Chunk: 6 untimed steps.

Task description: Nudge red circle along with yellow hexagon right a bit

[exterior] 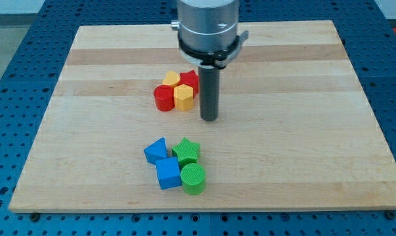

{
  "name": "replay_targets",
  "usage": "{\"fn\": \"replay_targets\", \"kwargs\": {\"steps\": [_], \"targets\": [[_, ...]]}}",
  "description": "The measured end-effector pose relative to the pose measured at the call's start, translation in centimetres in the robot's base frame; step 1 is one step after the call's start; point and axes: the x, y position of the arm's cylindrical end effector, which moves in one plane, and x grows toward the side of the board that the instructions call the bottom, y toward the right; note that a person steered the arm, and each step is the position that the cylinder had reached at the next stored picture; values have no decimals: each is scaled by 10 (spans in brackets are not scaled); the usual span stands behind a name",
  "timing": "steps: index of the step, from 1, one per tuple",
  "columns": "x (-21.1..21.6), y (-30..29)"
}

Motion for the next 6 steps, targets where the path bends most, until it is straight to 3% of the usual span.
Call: {"fn": "replay_targets", "kwargs": {"steps": [3, 4, 6], "targets": [[3, -178], [-19, -185], [-49, -125]]}}
